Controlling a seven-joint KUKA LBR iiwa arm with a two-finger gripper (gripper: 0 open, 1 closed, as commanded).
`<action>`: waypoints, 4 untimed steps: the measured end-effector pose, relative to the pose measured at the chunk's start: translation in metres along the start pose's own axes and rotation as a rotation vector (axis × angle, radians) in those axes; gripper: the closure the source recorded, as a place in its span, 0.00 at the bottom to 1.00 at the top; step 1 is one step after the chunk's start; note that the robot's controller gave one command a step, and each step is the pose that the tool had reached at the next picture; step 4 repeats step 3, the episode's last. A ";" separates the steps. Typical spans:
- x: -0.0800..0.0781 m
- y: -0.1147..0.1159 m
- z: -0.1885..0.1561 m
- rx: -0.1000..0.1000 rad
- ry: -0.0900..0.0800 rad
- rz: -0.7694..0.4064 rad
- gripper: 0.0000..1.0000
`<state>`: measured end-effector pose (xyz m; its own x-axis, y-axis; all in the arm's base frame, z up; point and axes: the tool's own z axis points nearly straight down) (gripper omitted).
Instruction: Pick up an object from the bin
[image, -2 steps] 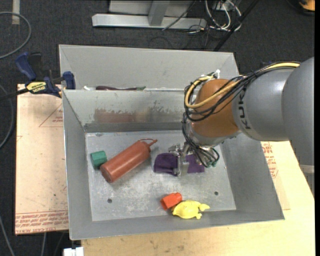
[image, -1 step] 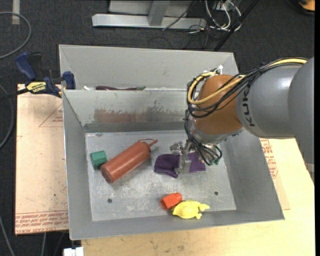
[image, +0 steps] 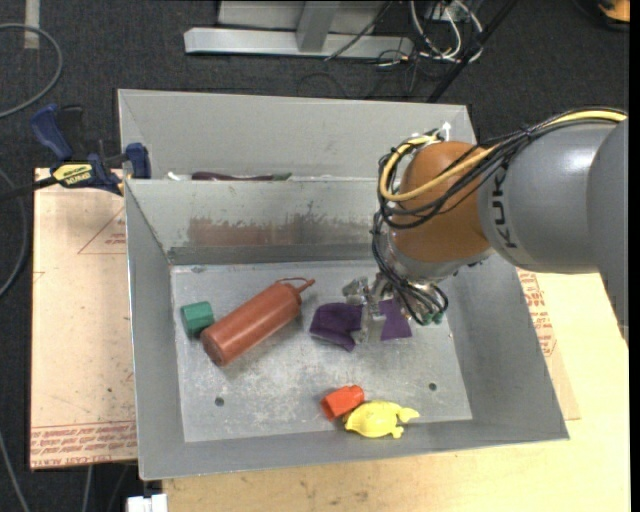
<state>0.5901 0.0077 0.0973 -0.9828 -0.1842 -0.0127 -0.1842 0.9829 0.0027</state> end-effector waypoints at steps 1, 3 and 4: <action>0.000 0.000 -0.010 0.000 -0.001 0.000 1.00; -0.001 0.000 -0.022 0.000 -0.003 0.001 1.00; -0.001 0.000 -0.022 0.000 -0.003 0.001 1.00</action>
Offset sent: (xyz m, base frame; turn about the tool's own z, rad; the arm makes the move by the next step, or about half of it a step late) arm -0.0001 -0.0002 0.0311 0.0000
